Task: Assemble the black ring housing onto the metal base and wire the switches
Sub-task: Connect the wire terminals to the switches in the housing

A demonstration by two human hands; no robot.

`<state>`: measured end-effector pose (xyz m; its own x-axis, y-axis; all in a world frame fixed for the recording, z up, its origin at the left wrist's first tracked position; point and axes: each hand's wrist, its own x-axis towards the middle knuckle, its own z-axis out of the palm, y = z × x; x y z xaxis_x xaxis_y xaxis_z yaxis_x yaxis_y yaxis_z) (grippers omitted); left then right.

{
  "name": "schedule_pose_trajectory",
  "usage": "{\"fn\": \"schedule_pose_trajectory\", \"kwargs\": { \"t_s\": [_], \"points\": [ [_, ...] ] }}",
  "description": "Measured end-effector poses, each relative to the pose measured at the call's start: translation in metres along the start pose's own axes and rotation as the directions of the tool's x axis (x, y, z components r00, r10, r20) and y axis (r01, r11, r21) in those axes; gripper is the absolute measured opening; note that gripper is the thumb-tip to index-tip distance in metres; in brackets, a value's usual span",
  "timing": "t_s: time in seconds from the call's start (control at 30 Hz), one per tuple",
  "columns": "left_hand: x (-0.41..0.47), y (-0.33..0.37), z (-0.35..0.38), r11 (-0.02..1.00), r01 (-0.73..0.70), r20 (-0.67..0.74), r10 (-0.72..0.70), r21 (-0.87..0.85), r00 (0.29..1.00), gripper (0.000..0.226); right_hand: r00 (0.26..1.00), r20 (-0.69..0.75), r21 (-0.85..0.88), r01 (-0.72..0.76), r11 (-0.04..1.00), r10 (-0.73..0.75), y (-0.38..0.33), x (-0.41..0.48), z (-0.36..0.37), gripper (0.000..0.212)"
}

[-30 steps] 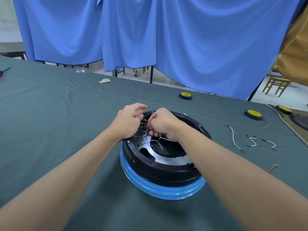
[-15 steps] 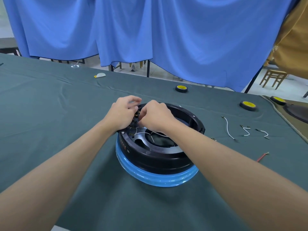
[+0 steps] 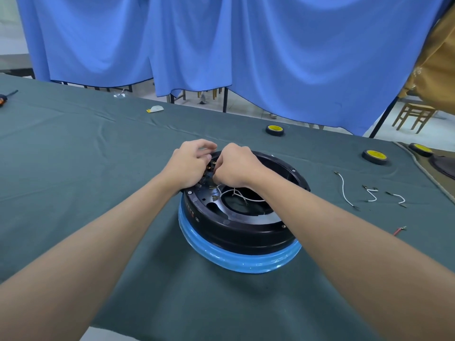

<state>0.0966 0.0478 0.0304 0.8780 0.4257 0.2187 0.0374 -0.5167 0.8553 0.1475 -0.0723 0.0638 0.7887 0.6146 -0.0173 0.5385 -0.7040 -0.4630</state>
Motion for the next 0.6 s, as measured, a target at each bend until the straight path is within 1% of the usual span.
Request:
{"fn": "schedule_pose_trajectory", "kwargs": {
  "t_s": [0.13, 0.23, 0.33, 0.5, 0.6],
  "points": [
    [0.0004, 0.0001, -0.0004, 1.000, 0.000, 0.007, 0.000, 0.019, 1.000, 0.034, 1.000, 0.016, 0.071, -0.025, 0.997, 0.024, 0.0038, 0.0005, -0.0034, 0.023],
    [0.0008, -0.0003, -0.0003, 1.000, 0.005, 0.009, -0.005, 0.027, 1.000, 0.034, 0.999, 0.024, 0.117, -0.046, 0.992, 0.044, 0.0074, 0.0009, -0.0051, 0.017],
    [0.0007, -0.0009, 0.0000, 1.000, 0.011, 0.007, -0.012, 0.016, 1.000, 0.035, 0.997, 0.028, 0.176, -0.070, 0.982, 0.067, 0.0081, 0.0011, -0.0051, 0.019],
    [0.0009, -0.0013, 0.0001, 1.000, 0.016, 0.005, -0.016, -0.001, 1.000, 0.035, 0.997, -0.007, 0.143, -0.079, 0.987, 0.081, 0.0061, 0.0019, -0.0019, 0.013],
    [0.0008, -0.0012, 0.0004, 1.000, 0.012, 0.001, -0.012, 0.001, 1.000, 0.035, 0.998, 0.000, 0.142, -0.061, 0.988, 0.061, 0.0060, 0.0010, -0.0021, 0.017]
  ]
}}
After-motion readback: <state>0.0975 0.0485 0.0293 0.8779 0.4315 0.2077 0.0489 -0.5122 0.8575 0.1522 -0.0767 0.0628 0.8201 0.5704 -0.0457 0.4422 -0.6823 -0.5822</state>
